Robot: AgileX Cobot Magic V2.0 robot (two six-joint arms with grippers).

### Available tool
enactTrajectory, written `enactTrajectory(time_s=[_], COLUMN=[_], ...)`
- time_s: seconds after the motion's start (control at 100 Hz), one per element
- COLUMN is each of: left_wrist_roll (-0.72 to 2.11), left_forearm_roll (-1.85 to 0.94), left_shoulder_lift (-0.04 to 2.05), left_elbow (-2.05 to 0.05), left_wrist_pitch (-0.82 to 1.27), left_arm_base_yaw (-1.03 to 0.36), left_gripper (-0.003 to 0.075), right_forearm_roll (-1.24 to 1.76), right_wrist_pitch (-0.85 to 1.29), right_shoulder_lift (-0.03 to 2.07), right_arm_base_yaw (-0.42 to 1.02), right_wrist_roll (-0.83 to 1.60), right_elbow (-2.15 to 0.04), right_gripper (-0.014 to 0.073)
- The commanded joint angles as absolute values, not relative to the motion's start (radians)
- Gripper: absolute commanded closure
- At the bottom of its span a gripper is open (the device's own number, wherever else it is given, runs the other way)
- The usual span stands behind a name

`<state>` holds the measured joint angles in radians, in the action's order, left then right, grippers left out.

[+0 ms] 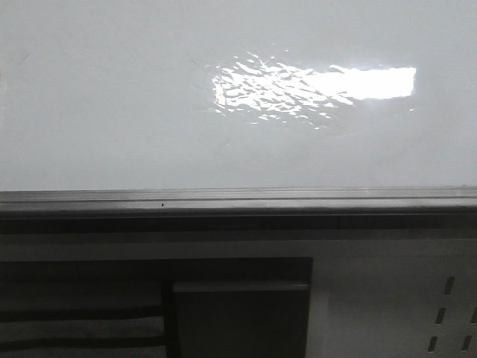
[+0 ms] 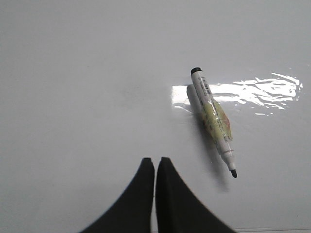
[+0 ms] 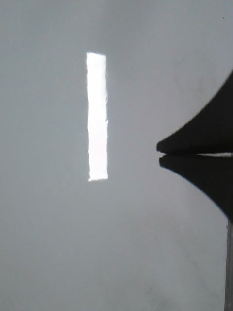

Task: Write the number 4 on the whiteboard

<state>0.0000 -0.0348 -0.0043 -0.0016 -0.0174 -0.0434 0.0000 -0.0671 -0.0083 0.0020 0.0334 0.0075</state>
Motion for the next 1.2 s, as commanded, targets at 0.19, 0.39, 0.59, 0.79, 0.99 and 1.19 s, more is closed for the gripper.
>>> enactTrajectory(time_s=[0.19,0.39,0.59,0.79,0.99,1.19], left_wrist_roll=[-0.008,-0.008,-0.008,-0.008,-0.008,-0.010], left_forearm_roll=[-0.035,-0.035,-0.035,-0.035,-0.037,-0.078], left_shoulder_lift=[-0.032,-0.032,-0.032,-0.032,-0.032,-0.032], left_elbow=[0.025,0.025,0.025,0.025,0.025,-0.027], left_wrist_pitch=[-0.100,-0.100,-0.108,-0.106,-0.127,-0.157], left_arm_base_yaw=[-0.043,-0.043,-0.043,-0.043,-0.043,-0.043], left_gripper=[0.0741,0.0741,0.0741,0.0741,0.0741,0.0741], right_forearm_roll=[-0.007,-0.007,-0.007,-0.007,-0.007,-0.007], right_wrist_pitch=[-0.152,-0.152,-0.152,-0.152,-0.174,-0.097], right_shoulder_lift=[-0.030,-0.030,-0.030,-0.030,-0.030,-0.030], right_arm_base_yaw=[-0.004,-0.004,-0.004,-0.004,-0.004,-0.004], right_wrist_roll=[0.034,0.034,0.034,0.034,0.034,0.034], right_elbow=[0.028,0.028,0.028,0.028,0.028,-0.038], right_gripper=[0.0658,0.0658,0.0658,0.0658,0.0658,0.0658])
